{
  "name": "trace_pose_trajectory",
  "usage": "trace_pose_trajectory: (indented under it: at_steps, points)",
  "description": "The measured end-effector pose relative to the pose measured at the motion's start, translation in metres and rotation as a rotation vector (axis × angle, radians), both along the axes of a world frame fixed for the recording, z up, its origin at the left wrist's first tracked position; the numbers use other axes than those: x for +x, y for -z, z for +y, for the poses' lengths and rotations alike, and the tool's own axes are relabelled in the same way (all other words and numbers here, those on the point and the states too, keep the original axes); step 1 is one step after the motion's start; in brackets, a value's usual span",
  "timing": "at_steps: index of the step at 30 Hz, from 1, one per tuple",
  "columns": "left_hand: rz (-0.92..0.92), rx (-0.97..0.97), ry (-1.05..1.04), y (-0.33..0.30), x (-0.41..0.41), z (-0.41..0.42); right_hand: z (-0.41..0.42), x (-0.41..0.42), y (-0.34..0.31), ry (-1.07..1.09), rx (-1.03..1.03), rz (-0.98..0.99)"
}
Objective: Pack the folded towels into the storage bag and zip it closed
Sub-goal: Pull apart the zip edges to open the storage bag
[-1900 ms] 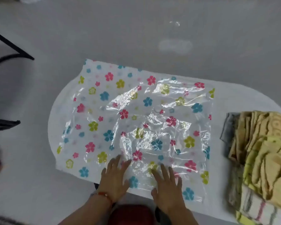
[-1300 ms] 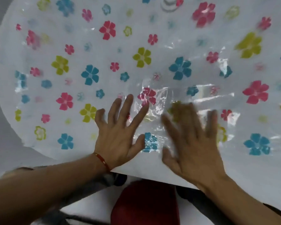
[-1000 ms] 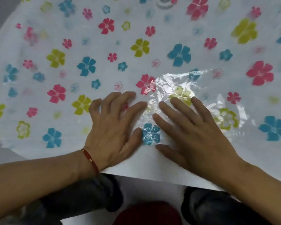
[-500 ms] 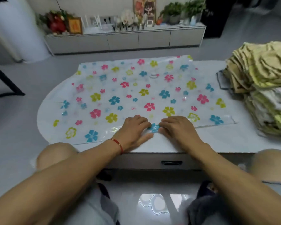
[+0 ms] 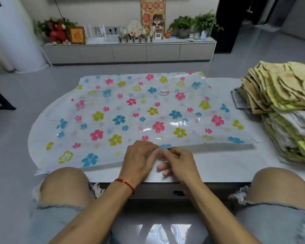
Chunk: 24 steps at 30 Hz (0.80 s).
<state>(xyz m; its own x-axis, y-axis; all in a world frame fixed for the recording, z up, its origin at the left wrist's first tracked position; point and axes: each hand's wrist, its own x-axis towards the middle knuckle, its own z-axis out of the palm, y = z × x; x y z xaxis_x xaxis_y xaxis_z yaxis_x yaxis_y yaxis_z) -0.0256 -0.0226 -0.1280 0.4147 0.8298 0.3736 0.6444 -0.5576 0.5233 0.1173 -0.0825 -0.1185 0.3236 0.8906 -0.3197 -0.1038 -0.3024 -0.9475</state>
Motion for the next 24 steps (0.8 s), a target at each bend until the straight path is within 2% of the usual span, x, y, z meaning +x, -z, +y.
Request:
trace_pose_trajectory:
  at_steps: [4, 9, 12, 18, 24]
  points:
    - [-0.084, -0.188, -0.001, -0.006, 0.003, 0.001, 0.004, 0.003, 0.006, 0.017, 0.057, -0.018]
    - [-0.09, -0.475, 0.022, -0.017, -0.006, 0.015, 0.005, 0.004, 0.008, 0.026, 0.076, -0.034]
    - [-0.107, -0.558, 0.023, -0.022, -0.011, 0.02, 0.005, 0.002, 0.009, 0.021, 0.076, -0.036]
    - [-0.106, -0.586, 0.038, -0.025, -0.012, 0.024, 0.005, 0.004, 0.009, 0.035, 0.072, 0.017]
    - [-0.038, -0.389, 0.043, -0.023, -0.005, 0.018, 0.011, 0.005, 0.006, 0.005, -0.058, 0.039]
